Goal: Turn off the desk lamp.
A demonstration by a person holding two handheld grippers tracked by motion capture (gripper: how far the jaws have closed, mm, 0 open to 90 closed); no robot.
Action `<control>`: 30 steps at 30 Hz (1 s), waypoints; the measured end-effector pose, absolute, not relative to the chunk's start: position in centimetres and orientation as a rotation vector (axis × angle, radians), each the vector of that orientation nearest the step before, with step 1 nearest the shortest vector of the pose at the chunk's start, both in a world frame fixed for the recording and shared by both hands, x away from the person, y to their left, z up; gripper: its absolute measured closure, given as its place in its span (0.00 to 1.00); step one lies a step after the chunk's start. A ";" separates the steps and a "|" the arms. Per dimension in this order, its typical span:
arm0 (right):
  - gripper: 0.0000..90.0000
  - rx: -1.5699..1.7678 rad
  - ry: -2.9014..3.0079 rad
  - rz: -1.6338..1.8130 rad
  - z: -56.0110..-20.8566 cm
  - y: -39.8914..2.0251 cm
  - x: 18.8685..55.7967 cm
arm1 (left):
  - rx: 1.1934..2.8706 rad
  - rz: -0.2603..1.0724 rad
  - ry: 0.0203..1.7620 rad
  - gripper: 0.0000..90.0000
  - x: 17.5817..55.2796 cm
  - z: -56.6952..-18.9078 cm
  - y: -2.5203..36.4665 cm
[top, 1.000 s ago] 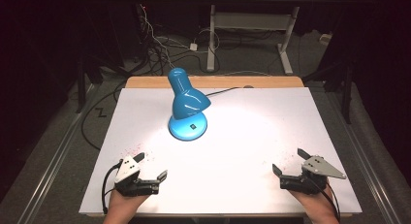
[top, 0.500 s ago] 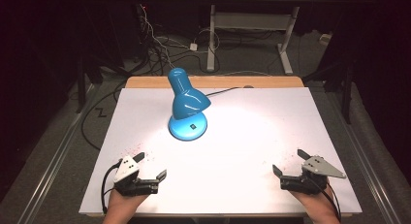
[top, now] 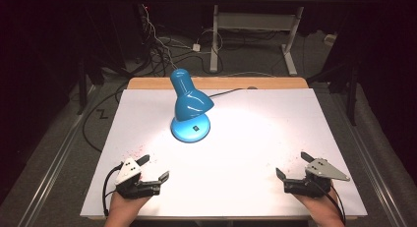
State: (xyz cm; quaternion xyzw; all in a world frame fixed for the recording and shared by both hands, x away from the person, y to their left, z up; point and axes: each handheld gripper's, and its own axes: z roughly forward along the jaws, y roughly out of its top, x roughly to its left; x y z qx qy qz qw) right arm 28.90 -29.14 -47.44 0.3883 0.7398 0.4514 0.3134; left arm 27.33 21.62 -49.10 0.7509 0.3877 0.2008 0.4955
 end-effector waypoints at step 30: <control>0.00 0.997 1.963 1.195 -47.3 -28.9 28.8 | 1.810 0.466 0.948 0.48 27.4 -48.8 21.4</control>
